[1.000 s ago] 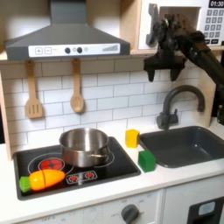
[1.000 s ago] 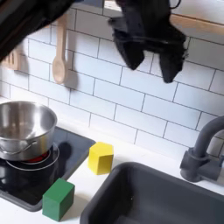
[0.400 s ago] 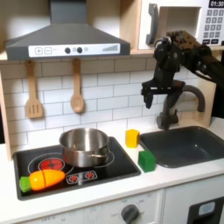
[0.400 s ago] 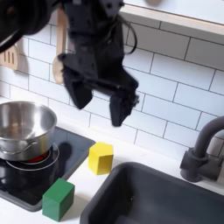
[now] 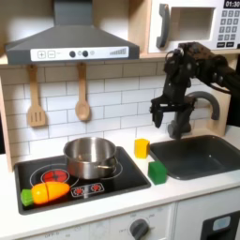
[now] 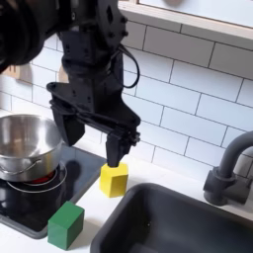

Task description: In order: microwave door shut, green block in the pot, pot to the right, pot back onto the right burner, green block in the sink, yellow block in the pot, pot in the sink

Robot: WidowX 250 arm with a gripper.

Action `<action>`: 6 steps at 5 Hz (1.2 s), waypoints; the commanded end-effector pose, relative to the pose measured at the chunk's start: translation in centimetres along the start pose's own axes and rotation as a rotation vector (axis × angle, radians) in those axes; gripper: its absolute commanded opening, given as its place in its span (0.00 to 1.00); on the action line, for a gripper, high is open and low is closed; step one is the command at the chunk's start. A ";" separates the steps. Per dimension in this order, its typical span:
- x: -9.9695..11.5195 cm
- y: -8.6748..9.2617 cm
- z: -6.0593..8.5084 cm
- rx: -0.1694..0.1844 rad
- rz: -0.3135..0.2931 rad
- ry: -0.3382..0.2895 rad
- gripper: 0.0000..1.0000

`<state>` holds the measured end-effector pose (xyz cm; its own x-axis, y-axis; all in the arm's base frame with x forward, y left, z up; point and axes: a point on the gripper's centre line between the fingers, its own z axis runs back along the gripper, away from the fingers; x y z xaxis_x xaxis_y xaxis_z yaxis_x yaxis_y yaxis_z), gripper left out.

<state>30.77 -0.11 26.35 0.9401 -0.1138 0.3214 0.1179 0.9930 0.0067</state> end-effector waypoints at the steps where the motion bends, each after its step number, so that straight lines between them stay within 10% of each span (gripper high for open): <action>1: -1.4 0.7 -1.6 0.026 0.049 0.063 1.00; 6: -4.0 0.7 -5.0 0.021 0.100 0.151 1.00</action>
<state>28.63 0.93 20.44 0.9837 -0.0253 0.1778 0.0224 0.9996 0.0182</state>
